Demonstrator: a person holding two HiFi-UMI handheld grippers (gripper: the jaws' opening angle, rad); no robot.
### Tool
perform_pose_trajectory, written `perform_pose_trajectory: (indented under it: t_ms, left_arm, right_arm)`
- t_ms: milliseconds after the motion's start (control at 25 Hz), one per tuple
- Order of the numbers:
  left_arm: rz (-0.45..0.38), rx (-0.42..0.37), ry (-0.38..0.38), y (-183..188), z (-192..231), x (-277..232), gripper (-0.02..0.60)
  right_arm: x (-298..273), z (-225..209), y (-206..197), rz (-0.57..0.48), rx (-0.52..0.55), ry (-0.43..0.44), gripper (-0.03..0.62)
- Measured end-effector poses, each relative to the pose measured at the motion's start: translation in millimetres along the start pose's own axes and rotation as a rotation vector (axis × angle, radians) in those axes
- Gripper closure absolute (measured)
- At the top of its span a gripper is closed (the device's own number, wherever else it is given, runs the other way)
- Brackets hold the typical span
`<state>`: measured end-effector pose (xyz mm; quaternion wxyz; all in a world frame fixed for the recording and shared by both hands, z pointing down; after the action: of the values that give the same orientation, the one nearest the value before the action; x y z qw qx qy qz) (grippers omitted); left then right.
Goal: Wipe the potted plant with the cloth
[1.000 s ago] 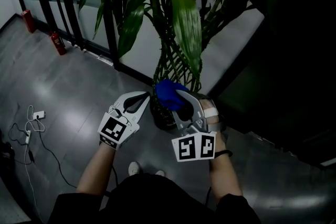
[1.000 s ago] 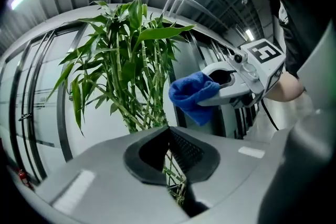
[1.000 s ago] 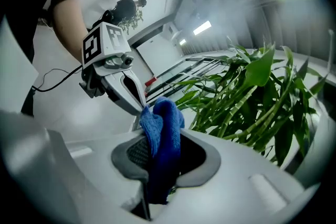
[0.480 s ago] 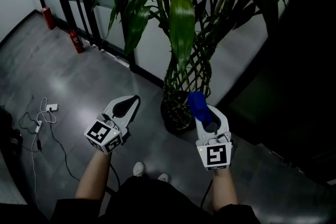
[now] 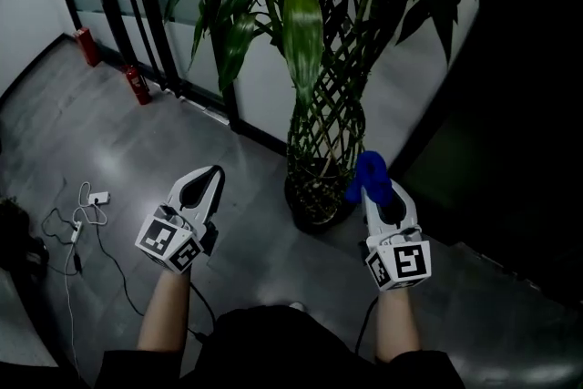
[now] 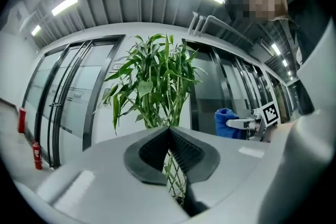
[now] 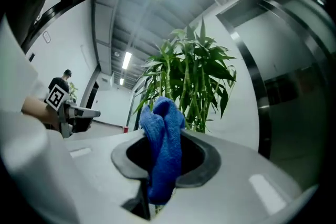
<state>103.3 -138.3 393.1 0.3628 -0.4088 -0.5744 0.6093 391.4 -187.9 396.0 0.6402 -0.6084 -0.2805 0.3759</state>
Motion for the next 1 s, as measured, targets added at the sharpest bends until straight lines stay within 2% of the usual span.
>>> perform_pose_trajectory:
  t_ms: [160, 320, 480, 600, 720, 880, 1000]
  left_arm:
    - [-0.001, 0.006, -0.037, -6.1, 2.7, 16.6, 0.574]
    - [-0.009, 0.006, -0.05, -5.8, 12.0, 54.1, 0.574]
    - [-0.004, 0.002, -0.065, -14.1, 31.9, 100.7, 0.574]
    - [0.013, 0.022, -0.072, -29.3, 53.6, 134.6, 0.574]
    - [0.025, 0.021, -0.099, -39.3, 67.0, 156.3, 0.574]
    - [0.065, 0.043, -0.154, -57.9, 66.0, 173.4, 0.574]
    - [0.059, 0.052, -0.169, -54.3, 64.3, 184.3, 0.574]
  right_arm:
    - [21.9, -1.1, 7.4, -0.028, -0.082, -0.071, 0.503]
    - [41.0, 21.5, 11.8, -0.044, -0.149, -0.135, 0.503]
    - [41.6, 66.7, 3.3, -0.016, -0.205, -0.155, 0.503]
    - [46.8, 117.6, 0.7, 0.0, -0.21, -0.145, 0.503]
    - [64.6, 155.7, -0.5, -0.002, -0.204, -0.175, 0.503]
    - [90.6, 180.8, -15.5, 0.031, -0.239, -0.22, 0.503]
    - [100.8, 191.9, -13.7, 0.038, -0.237, -0.236, 0.503]
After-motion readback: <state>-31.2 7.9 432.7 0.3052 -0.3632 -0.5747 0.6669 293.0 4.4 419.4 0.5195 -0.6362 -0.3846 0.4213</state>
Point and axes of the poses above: the fingertips, and each gripper's own axes: x backward along the fingers, z to its left, y out of its top, the point moved 1 cm from there along x, backward along the fingers, and after that the axes turned 15 degrees about z, right-handed, at the moved point
